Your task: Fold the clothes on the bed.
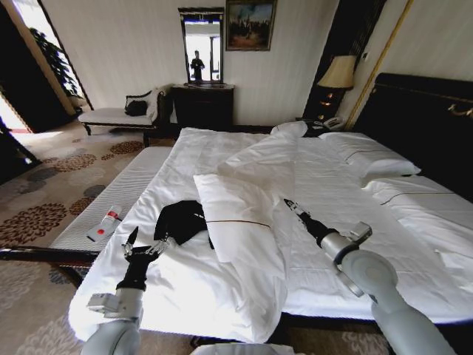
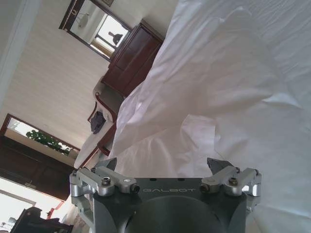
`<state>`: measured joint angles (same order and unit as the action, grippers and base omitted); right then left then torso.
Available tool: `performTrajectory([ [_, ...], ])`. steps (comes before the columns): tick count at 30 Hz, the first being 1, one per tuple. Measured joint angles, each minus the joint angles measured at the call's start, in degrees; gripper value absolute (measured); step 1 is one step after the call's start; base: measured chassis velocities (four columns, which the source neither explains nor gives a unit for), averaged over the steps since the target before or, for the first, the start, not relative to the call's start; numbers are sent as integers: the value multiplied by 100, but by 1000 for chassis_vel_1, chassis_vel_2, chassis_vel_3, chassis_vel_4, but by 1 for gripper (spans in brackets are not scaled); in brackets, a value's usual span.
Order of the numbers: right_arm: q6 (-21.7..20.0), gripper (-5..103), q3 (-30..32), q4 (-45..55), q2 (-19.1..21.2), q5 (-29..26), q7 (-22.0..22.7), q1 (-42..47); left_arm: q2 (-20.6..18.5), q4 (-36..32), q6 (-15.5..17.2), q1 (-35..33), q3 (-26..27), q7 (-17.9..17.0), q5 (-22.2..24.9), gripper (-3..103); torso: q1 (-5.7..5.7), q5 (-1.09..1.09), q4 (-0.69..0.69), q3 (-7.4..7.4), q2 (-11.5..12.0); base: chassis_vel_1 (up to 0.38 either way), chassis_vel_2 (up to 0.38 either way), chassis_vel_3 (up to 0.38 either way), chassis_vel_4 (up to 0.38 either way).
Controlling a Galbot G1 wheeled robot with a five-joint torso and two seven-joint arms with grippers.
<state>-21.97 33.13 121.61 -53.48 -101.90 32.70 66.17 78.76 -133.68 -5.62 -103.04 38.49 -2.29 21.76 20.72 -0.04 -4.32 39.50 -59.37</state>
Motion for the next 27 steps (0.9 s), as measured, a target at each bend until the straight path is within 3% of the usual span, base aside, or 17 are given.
performTrajectory([
  [6, -340, 100, -535, -881, -41, -344, 445, -914, 50, 53, -3, -55, -36, 4, -135, 100, 0, 1, -3, 1, 1, 0, 0, 0, 0],
  [14, -491, 100, -1157, -1646, -277, -328, 704, -1738, -37, 140, 3, -41, 24, 5, -140, 100, 1, 0, -1, 0, 1, 0, 0, 0, 0],
  [27, -471, 100, -1962, -2579, -838, -133, 633, -2953, -33, 419, 7, 117, -74, 16, -239, 100, 1, 0, -1, 0, 0, 0, 0, 0, 0],
])
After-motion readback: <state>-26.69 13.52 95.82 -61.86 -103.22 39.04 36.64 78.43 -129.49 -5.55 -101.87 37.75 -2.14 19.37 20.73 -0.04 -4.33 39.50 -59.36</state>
